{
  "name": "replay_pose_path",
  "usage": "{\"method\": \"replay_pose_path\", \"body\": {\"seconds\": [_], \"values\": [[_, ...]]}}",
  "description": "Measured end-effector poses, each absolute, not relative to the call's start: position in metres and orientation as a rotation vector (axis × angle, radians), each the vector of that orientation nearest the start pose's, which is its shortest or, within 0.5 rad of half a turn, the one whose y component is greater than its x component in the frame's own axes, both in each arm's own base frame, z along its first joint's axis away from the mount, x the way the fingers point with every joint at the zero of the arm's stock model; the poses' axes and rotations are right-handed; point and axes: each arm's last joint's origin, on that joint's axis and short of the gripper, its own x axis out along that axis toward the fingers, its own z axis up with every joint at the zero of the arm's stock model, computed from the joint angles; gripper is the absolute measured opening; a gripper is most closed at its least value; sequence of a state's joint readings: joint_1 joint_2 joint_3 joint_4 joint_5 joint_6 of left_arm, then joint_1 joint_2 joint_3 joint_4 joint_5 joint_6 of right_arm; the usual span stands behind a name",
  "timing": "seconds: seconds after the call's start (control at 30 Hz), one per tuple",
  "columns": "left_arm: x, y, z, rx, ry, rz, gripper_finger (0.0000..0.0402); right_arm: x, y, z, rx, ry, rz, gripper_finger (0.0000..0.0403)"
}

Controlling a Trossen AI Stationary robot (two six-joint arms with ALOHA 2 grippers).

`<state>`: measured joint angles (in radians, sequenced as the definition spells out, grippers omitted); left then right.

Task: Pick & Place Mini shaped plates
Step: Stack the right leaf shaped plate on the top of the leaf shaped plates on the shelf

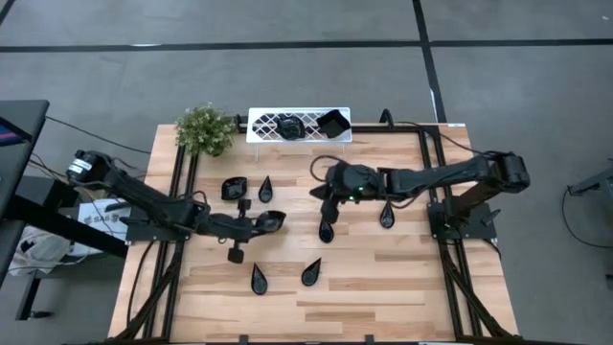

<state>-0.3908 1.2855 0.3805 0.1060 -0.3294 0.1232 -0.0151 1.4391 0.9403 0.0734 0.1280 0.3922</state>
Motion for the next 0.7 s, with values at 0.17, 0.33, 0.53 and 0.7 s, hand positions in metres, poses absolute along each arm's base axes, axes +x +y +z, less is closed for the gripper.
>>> {"method": "replay_pose_path", "body": {"seconds": [0.17,0.33,0.53,0.7], "values": [[0.188,-0.086,0.128,0.462,0.787,-0.185,0.0005,0.344,-0.015,0.259,0.357,0.433,-0.145,0.0067],[0.183,-0.097,0.13,0.484,0.763,-0.235,0.0006,0.376,-0.016,0.258,0.359,0.451,-0.027,0.0117],[0.18,-0.106,0.137,0.48,0.72,-0.267,0.0005,0.404,-0.014,0.255,0.321,0.473,0.053,0.0154],[0.18,-0.107,0.141,0.477,0.703,-0.268,0.0006,0.416,-0.021,0.257,0.321,0.459,0.094,0.0164]]}}
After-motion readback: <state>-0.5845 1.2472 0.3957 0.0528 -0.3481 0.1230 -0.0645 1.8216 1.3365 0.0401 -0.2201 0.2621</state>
